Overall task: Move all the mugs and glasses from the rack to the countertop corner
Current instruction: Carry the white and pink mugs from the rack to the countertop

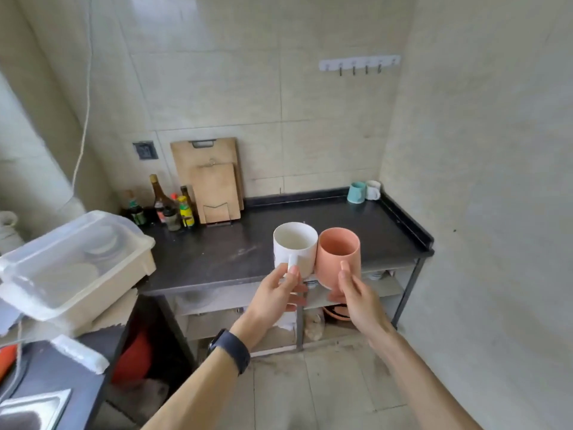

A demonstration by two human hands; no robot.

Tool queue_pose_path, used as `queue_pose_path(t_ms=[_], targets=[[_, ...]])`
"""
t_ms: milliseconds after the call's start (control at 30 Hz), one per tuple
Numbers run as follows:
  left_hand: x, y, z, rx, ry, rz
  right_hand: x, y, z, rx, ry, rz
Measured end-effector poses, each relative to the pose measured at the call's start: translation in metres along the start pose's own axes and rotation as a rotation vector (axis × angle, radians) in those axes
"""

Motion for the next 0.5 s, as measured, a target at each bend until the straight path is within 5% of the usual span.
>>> queue_pose_path(t_ms=[500], targets=[[-0.047, -0.135, -0.292, -0.306, 0.088, 0.038, -0.014, 0.135, -0.247, 0.202, -0.223, -0.142]])
Point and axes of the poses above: each hand's wrist, its own z-axis away from the middle knuckle, its own y-axis out of the back of the hand, x = y × z, the point moved 10 cm from there along -z, towards the middle knuckle, and after that the axes turned 14 degrees about -y, right-handed, at the moved point
